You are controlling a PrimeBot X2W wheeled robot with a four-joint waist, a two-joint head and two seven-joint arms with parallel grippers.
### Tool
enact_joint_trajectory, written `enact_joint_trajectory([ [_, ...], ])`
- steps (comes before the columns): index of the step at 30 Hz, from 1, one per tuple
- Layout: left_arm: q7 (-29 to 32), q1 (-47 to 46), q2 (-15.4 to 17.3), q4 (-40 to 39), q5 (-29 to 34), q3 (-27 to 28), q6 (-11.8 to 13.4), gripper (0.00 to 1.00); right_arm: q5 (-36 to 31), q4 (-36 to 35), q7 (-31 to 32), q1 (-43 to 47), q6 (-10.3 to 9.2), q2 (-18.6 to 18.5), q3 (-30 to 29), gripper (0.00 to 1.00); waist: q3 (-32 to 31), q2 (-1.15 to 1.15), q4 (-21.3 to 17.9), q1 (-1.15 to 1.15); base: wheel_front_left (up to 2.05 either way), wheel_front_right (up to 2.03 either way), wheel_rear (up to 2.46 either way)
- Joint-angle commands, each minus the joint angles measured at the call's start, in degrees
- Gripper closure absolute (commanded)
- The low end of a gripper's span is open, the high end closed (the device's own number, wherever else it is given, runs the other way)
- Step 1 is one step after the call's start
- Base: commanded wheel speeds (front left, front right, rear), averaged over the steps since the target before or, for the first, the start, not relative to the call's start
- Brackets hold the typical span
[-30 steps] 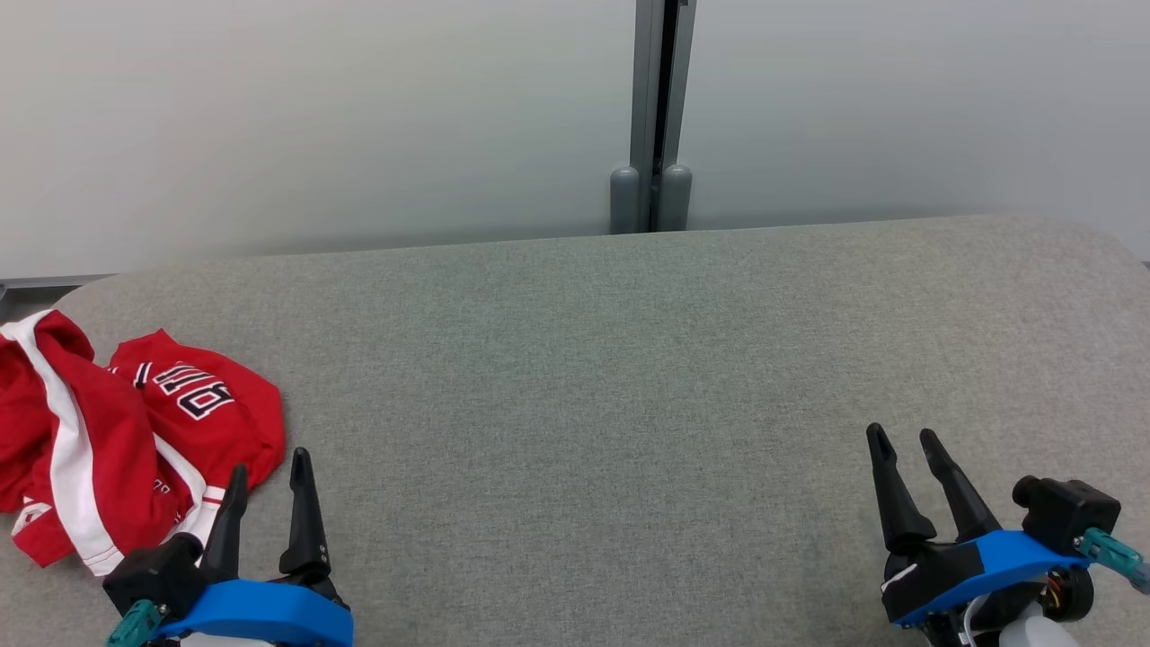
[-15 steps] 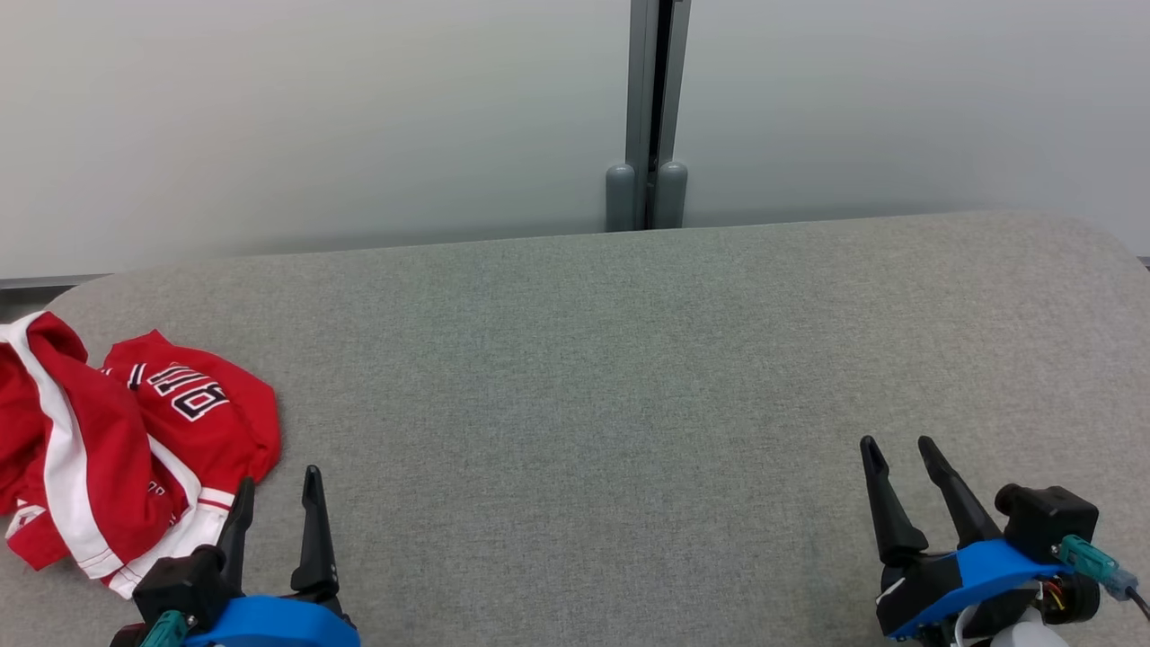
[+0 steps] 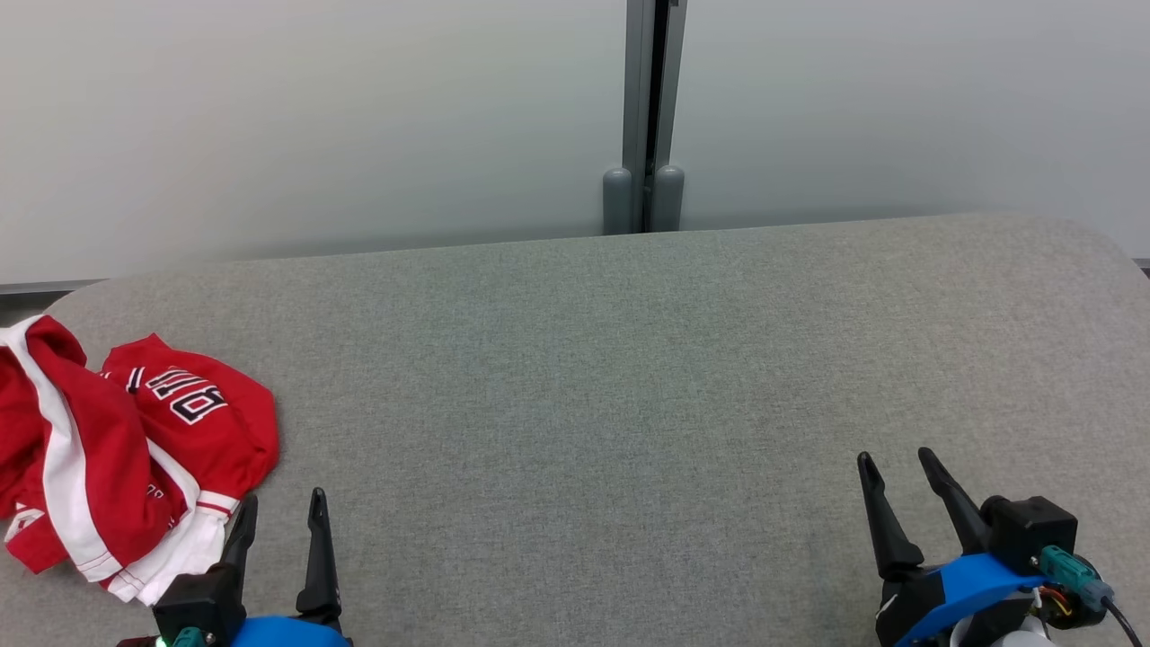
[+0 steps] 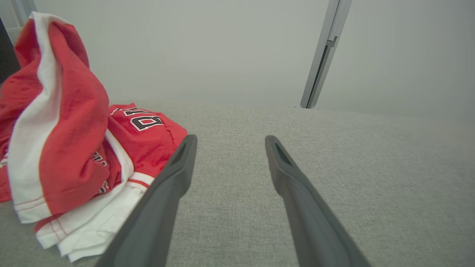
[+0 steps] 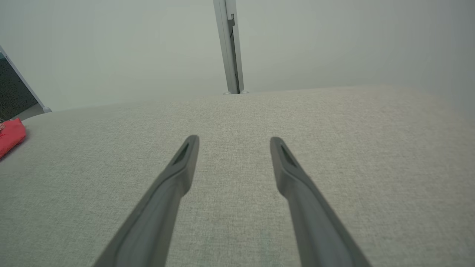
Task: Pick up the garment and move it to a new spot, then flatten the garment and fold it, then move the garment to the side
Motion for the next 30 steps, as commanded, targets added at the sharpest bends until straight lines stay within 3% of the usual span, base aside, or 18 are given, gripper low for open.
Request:
enact_joint_trajectory([
  [1, -0.55, 0.48, -0.06, 0.11, 1.19, 0.08, 0.50, 0.00, -1.38, 0.43, -0.53, 0.14, 0.02, 0.14, -0.28, 0.00, -0.02, 0.00, 0.07, 0.00, 0.00, 0.00, 0.00],
  [12, -1.61, 1.19, -0.15, 2.49, 4.82, 0.68, 0.68, 0.00, -5.65, 3.72, -1.64, 0.20, 0.02, 0.38, -0.13, 0.00, -0.54, 0.00, 0.21, 0.00, 0.00, 0.00, 0.00],
  [30, -1.56, 0.27, -0.18, 3.41, 4.20, 0.46, 0.88, 0.00, -5.18, 3.90, -1.54, -0.59, 0.02, 0.80, 0.08, 0.00, -0.24, 0.00, 2.41, 0.00, 0.00, 0.00, 0.00],
])
